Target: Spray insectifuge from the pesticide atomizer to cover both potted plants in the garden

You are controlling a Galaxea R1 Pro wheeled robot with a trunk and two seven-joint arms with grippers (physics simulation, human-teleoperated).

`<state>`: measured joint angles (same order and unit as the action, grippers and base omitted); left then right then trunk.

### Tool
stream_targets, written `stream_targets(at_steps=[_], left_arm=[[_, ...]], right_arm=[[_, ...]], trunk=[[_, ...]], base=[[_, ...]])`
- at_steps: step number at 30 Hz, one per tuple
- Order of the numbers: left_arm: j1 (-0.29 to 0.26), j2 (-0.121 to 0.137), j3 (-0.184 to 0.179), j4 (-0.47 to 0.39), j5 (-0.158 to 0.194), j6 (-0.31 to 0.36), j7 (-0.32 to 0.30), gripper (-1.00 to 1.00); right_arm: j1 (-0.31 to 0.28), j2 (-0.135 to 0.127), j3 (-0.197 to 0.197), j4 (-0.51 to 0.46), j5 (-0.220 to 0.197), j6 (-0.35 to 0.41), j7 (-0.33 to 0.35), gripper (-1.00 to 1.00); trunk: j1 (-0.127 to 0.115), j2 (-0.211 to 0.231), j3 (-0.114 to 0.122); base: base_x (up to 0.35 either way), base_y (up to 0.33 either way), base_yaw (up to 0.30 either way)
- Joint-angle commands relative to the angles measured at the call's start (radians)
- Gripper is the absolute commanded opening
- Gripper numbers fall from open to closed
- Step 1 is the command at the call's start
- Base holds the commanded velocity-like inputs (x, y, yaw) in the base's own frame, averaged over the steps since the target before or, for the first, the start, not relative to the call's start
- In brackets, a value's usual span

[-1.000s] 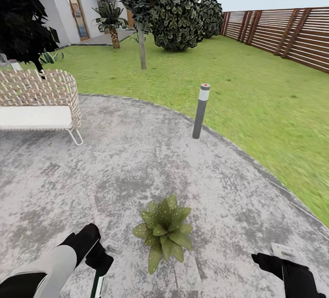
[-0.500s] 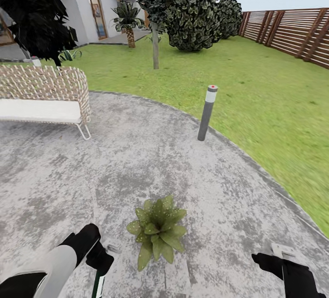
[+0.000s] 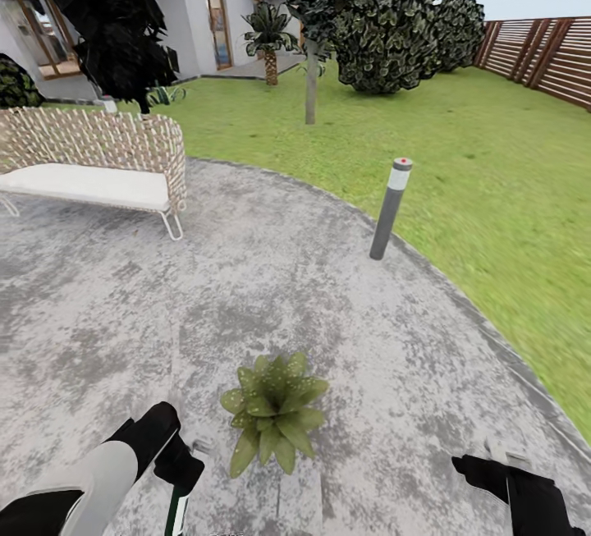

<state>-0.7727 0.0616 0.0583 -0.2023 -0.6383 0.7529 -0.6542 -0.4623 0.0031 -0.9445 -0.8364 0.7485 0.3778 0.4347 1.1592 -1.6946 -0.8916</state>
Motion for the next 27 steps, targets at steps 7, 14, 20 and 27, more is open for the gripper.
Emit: stream_targets(at_steps=[7,14,20,27], left_arm=[[0.0,0.0,0.006,-0.002,-0.011,0.005,-0.007,-1.0],[0.0,0.0,0.007,-0.002,-0.01,0.005,-0.008,-1.0],[0.0,0.0,0.007,-0.002,-0.009,0.005,-0.008,-1.0],[0.0,0.0,0.082,-0.002,-0.01,0.005,-0.008,-1.0]], right_arm=[[-0.001,0.001,-0.004,-0.001,0.009,0.001,0.009,1.0],[-0.001,0.0,-0.004,-0.001,0.008,0.001,0.009,1.0],[-0.001,0.0,-0.004,-0.001,0.008,0.001,0.009,1.0],[-0.001,0.0,-0.004,-0.001,0.009,0.001,0.009,1.0]], trunk=[[0.0,0.0,-0.001],[0.0,0.0,-0.001],[0.0,0.0,-0.001],[0.0,0.0,-0.001]], base=[[0.0,-0.321,0.214],[0.069,-0.223,0.19],[0.024,-0.021,0.142],[0.056,-0.068,0.016]])
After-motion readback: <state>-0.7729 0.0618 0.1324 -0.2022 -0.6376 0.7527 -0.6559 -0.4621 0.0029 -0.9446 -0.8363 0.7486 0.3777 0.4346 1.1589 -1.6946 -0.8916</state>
